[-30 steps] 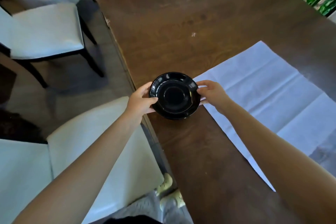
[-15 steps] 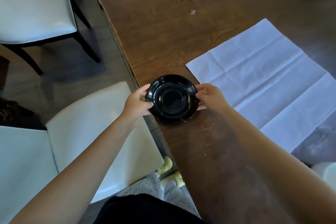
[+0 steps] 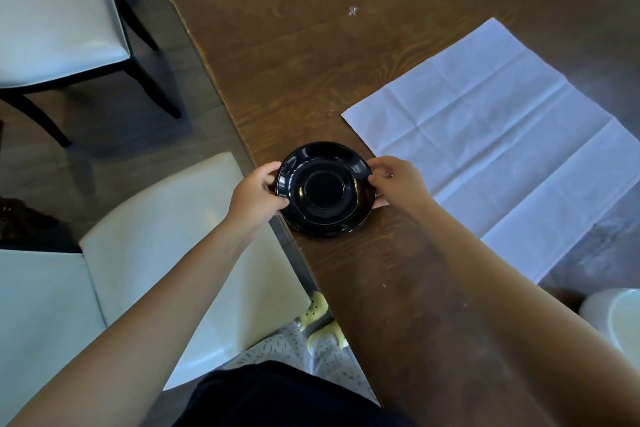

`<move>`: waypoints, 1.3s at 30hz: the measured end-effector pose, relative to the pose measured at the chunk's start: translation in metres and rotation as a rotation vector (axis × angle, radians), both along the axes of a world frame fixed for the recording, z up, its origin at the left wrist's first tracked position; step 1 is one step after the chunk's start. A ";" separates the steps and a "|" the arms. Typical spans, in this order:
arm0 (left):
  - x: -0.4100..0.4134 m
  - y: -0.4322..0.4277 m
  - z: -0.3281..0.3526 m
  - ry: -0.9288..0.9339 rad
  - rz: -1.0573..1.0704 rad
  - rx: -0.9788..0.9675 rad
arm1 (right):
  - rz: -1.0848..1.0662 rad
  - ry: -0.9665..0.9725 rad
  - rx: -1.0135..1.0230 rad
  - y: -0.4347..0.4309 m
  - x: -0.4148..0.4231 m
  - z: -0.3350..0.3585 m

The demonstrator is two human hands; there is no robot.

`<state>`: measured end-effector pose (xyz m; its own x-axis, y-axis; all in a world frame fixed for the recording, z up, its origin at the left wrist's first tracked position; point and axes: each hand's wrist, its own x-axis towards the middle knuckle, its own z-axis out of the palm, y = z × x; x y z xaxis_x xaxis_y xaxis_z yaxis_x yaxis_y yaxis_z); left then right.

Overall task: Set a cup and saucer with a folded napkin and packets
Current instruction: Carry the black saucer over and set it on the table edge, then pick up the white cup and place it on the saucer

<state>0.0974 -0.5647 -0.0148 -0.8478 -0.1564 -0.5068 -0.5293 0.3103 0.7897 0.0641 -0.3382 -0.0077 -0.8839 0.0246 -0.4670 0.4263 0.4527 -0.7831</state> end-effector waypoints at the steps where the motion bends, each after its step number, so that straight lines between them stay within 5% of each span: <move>1: 0.000 0.002 0.000 0.004 -0.006 0.007 | -0.009 0.004 0.004 0.001 0.000 -0.001; 11: -0.004 0.004 -0.001 0.009 -0.112 -0.048 | 0.017 0.009 0.037 0.009 0.000 -0.001; 22: -0.067 0.008 0.035 0.119 -0.351 -0.316 | 0.134 -0.056 0.089 0.042 -0.009 0.022; 30: -0.101 0.077 0.077 0.178 -0.673 -0.167 | 0.163 -0.112 0.166 0.100 0.011 0.069; 39: -0.091 0.204 0.090 0.177 -1.107 -0.093 | -0.132 -0.072 0.229 0.184 0.089 0.103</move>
